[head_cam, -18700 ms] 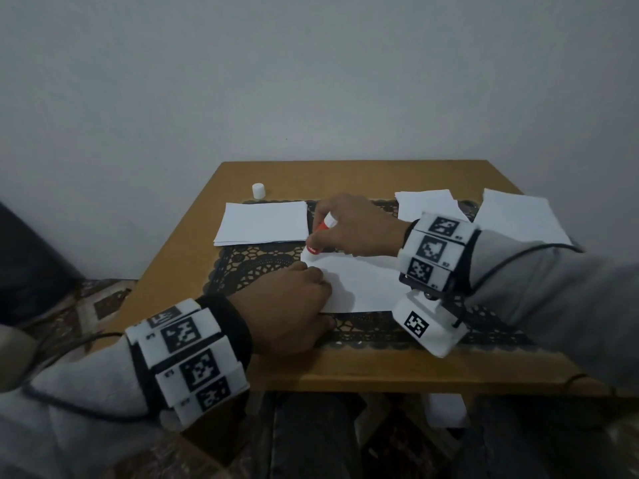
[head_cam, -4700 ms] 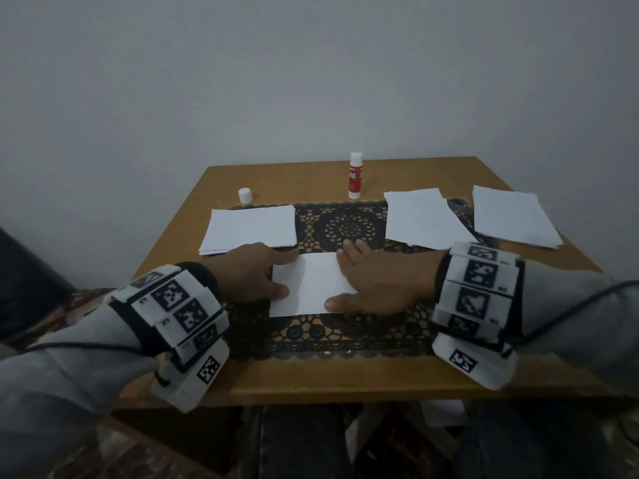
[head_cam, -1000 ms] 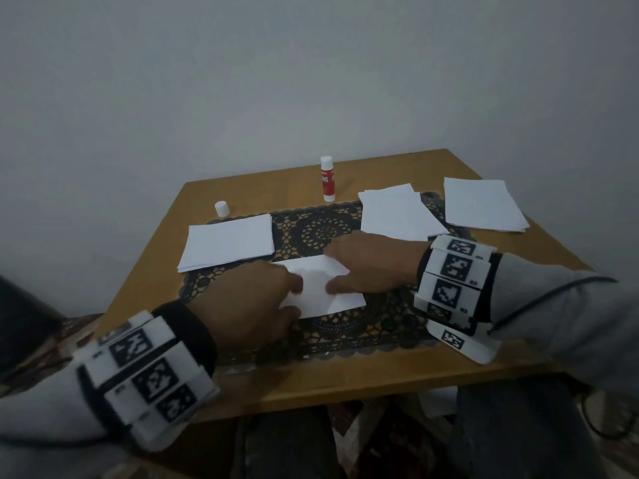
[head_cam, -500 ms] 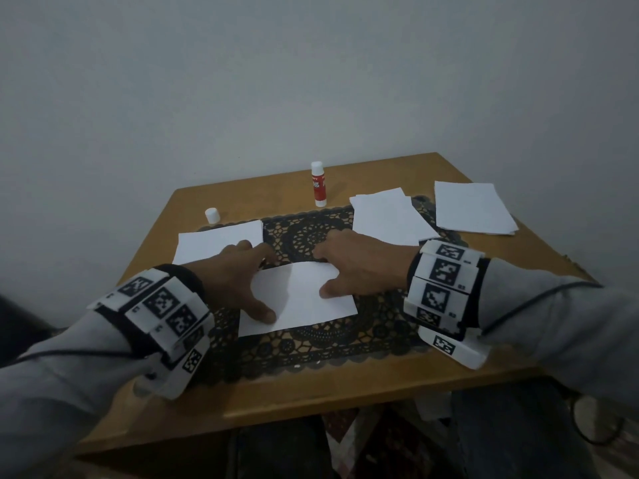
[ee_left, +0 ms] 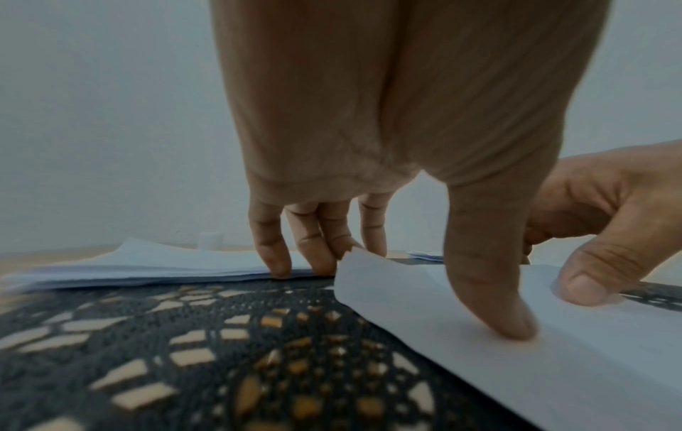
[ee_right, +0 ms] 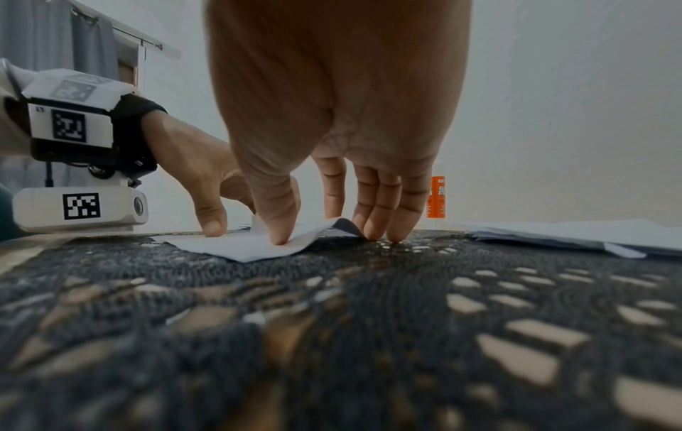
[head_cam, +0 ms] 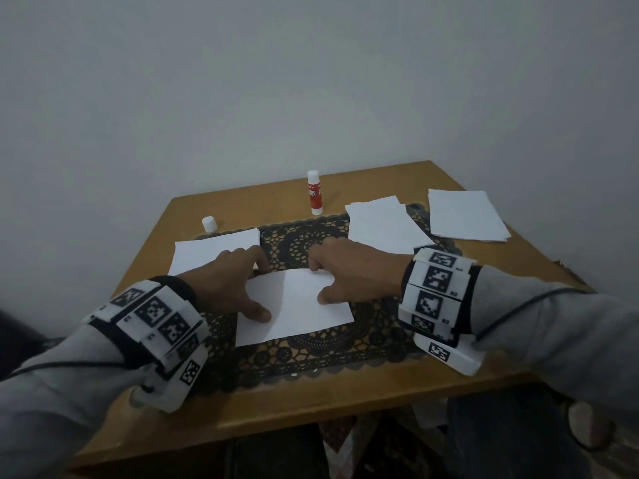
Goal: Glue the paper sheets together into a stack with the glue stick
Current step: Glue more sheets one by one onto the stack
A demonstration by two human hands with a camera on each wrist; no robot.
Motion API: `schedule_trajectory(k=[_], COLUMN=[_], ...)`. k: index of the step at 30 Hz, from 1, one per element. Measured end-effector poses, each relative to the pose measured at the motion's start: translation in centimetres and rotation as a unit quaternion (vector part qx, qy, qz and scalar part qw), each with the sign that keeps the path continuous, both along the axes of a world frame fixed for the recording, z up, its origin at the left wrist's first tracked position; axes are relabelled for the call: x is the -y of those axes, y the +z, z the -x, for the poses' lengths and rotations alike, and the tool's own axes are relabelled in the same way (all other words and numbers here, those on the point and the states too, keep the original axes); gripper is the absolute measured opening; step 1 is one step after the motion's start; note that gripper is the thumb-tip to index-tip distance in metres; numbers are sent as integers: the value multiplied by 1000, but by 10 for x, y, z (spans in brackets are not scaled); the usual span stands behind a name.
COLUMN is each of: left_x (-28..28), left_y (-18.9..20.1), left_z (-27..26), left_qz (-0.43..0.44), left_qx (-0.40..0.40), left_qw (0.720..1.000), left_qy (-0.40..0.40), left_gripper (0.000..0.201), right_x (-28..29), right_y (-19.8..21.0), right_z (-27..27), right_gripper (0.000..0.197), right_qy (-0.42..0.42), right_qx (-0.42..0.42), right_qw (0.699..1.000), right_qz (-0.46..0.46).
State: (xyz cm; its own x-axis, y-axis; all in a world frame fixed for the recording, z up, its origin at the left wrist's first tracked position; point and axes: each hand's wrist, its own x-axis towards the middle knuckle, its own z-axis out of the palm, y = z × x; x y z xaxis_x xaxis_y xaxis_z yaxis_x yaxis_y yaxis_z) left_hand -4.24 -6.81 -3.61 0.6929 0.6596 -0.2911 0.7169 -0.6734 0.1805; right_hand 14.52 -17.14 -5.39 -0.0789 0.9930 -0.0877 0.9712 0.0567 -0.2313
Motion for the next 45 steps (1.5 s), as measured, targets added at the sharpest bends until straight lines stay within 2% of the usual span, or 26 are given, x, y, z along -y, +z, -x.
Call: schedule_trajectory(k=[2,7,11,15,17,20,22,25,28,31,33,36,41,45], left_x=[-1,-7,-10,-17,-21,-26,-32,-49,-69,-84,-90,-97,-103,-100], left_y=[-1,-9,-3,14,24,34,38,39,36,27,18,8,-3,-6], left_z=[-1,-1,4,23,34,48,55,63,73,80,81,80,77,74], left_qz=[4,-40,-44,-40,-36,-23,-15,61,102,85,56,16,-30,-2], left_qx=[16,65,139,225,270,325,358,397,349,326,300,258,164,137], left_qw=[1000,997,989,973,962,943,929,891,883,885,897,920,955,963], left_qy=[4,11,31,36,31,61,95,211,297,321,321,295,246,234], left_gripper=[61,25,12,14,19,11,21,35,42,51,49,33,18,11], right_x=[-1,0,0,0,-1,-9,-20,-41,-68,-98,-115,-133,-140,-139], right_y=[-1,1,2,7,14,28,37,47,50,43,36,26,15,13], right_z=[0,0,-1,-1,2,9,15,24,32,43,50,57,63,65], right_gripper=[47,50,49,33,26,20,22,19,17,17,18,15,17,24], right_qy=[-4,-8,-46,-83,-93,-113,-117,-134,-155,-179,-194,-206,-196,-171], right_qx=[6,13,-7,-84,-183,-317,-349,-387,-407,-364,-318,-260,-195,-148], right_qw=[1000,1000,999,991,977,941,929,912,900,911,922,935,958,974], right_qz=[-3,3,-28,-67,-64,-42,-34,-21,28,77,106,127,77,13])
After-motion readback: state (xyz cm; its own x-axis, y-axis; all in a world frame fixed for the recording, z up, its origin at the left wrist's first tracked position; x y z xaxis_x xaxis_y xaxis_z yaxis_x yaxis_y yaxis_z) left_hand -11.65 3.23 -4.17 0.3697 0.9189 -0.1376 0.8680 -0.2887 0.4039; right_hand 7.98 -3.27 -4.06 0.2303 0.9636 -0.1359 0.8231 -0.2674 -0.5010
